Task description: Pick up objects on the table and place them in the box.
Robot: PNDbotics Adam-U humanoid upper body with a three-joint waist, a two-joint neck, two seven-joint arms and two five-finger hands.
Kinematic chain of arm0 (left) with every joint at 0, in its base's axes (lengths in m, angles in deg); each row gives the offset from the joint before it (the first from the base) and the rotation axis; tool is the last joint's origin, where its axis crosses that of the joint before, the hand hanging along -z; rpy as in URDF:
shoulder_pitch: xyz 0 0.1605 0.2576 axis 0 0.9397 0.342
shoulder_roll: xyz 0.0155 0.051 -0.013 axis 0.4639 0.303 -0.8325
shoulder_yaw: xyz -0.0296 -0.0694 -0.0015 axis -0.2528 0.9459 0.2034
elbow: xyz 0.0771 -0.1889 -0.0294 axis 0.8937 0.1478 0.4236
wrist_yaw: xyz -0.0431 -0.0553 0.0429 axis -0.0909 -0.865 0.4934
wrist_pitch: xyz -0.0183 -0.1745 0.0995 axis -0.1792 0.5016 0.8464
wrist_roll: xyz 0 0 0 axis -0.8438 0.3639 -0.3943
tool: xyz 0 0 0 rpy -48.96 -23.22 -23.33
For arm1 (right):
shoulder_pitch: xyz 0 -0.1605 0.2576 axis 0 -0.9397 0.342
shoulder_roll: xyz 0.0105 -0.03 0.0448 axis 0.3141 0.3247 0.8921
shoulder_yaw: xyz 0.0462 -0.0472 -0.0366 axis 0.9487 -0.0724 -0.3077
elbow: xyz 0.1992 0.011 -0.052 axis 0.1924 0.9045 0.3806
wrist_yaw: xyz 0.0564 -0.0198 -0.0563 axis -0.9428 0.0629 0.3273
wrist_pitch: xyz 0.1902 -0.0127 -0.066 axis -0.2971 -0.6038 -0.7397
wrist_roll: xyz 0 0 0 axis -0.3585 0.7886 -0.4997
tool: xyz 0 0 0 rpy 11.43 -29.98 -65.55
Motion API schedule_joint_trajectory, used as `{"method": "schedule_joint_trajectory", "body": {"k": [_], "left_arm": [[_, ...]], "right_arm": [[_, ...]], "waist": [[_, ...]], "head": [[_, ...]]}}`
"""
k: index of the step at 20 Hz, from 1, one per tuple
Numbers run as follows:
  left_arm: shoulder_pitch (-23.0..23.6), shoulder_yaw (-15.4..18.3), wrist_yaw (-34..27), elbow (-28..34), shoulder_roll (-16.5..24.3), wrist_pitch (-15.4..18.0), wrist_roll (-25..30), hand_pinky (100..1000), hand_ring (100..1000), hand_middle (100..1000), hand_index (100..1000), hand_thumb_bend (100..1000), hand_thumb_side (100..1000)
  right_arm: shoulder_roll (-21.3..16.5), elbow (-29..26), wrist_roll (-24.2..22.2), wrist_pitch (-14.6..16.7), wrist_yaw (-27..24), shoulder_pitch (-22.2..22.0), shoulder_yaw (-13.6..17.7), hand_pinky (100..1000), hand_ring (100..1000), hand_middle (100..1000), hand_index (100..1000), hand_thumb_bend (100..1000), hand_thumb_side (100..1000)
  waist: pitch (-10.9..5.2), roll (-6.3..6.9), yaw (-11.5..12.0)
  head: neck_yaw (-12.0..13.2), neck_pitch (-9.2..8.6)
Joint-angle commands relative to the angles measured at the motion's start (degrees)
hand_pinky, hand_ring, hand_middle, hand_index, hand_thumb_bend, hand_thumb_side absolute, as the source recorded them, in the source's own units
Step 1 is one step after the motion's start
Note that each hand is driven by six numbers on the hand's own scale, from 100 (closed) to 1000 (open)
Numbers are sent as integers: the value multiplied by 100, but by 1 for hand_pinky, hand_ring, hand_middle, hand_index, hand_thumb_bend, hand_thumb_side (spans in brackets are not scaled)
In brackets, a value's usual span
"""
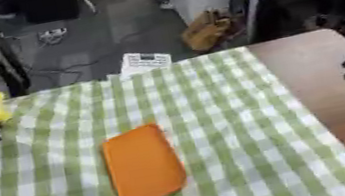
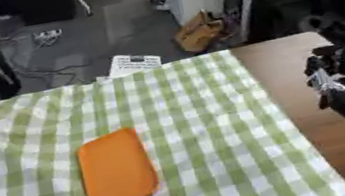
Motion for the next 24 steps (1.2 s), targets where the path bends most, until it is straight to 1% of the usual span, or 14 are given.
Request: {"method": "schedule_joint_trajectory", "body": {"k": [1,3,6,8,11,17,20,21,24], "left_arm": [[-212,-100,423,553,334,57,6,290,247,259,250,100,207],[-213,-107,711,755,324,107,-12,287,254,256,247,100,208],[-208,-91,786,951,307,169,-23,286,253,255,246,100,210],[-211,-98,715,1033,303,210,-21,280,249,252,243,100,219],[-211,-173,564,1301,317,331,-29,283,246,251,238,100,208],[-191,-291,471,1703,346,484,-61,279,236,246,232,100,205],[-154,-342,254,1977,340,537,-246,276,226,243,228,100,214],[-139,-364,164,2042,338,548,-301,271,220,240,226,100,234],[-73,-503,-374,2215,353,743,-269,267,220,238,224,100,250]], "right_arm": [[-113,-52,12,17,39,25,70,330,559,562,827,198,632],[-112,-47,11,18,39,12,71,330,559,562,827,198,632],[-109,-41,12,20,41,-3,75,330,559,562,827,198,632],[-108,-40,12,21,40,-7,76,330,559,562,827,197,633],[-104,-36,5,22,39,-17,72,330,559,561,828,197,633],[-103,-28,-1,24,39,-35,71,330,558,561,828,197,633],[-94,-27,-4,26,39,-41,72,330,558,561,828,196,633],[-93,-27,-4,26,39,-42,73,330,558,561,828,196,633],[-99,-29,-1,26,39,-47,77,330,557,561,828,196,633]], "waist": [[-225,106,12],[-247,105,14],[-263,103,16],[-270,103,17],[-292,105,21],[-316,103,24],[-321,97,26],[-322,96,26],[-328,97,28]], "head": [[-26,22],[-36,29],[-46,38],[-48,37],[-62,45],[-80,51],[-82,52],[-83,53],[-90,63]]}}
